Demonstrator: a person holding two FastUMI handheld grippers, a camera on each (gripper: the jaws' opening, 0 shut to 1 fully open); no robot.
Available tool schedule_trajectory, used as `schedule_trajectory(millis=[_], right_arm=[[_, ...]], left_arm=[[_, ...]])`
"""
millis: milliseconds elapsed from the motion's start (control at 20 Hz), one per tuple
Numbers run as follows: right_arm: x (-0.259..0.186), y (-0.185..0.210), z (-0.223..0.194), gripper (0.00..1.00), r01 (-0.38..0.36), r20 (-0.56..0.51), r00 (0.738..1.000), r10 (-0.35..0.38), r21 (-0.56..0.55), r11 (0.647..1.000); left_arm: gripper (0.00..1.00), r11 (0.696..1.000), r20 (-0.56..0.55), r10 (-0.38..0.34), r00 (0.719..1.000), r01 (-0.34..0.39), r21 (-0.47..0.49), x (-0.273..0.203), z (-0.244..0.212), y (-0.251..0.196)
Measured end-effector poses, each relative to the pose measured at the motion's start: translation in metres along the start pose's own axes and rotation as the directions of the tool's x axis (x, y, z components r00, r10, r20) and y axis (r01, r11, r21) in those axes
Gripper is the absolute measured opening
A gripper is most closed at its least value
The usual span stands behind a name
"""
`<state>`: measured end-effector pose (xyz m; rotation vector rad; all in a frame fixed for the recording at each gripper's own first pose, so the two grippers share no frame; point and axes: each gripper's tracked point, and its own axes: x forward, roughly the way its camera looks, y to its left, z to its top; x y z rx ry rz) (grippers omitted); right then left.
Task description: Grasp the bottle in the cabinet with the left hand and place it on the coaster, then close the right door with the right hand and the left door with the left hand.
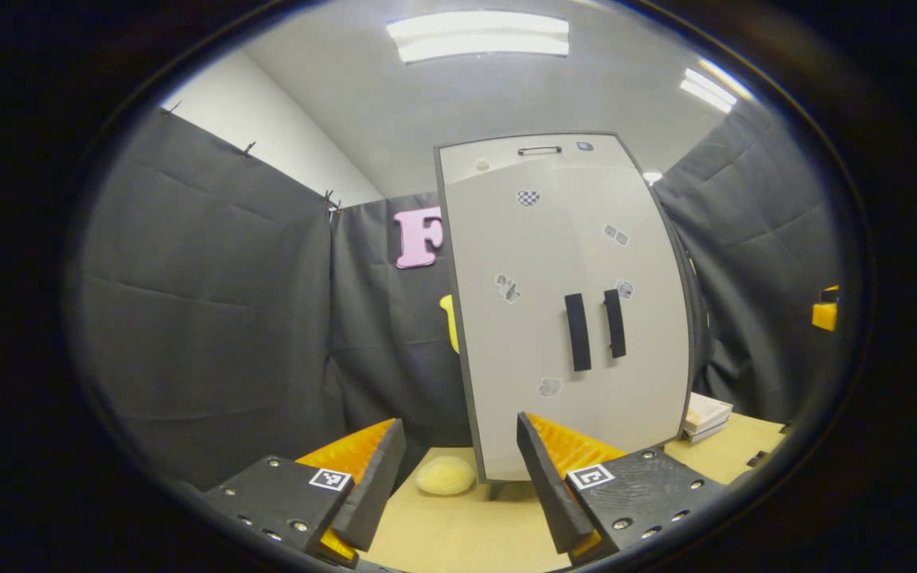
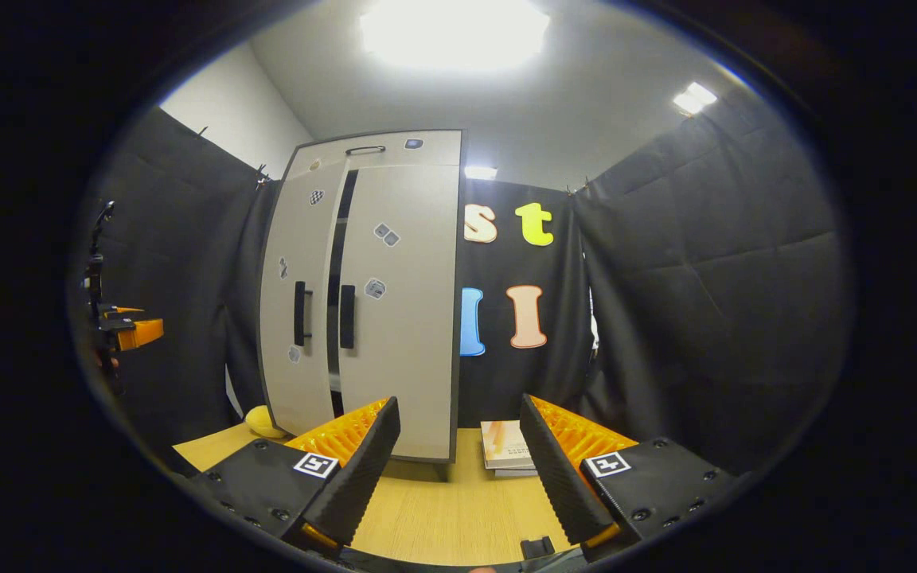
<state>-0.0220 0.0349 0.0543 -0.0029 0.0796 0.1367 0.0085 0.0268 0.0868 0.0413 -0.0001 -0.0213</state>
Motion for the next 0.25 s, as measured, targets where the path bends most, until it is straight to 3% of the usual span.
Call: schedule_trajectory(millis=[250], right_arm=[[-0.009, 0.012, 0.003, 0.96, -0.003, 0.006, 1.0, 0.003, -0.015, 1.0]], left_arm=[[0.84, 1.0, -0.021, -0.002, 1.0, 0.001, -0.014, -0.02, -0.011, 0.009]])
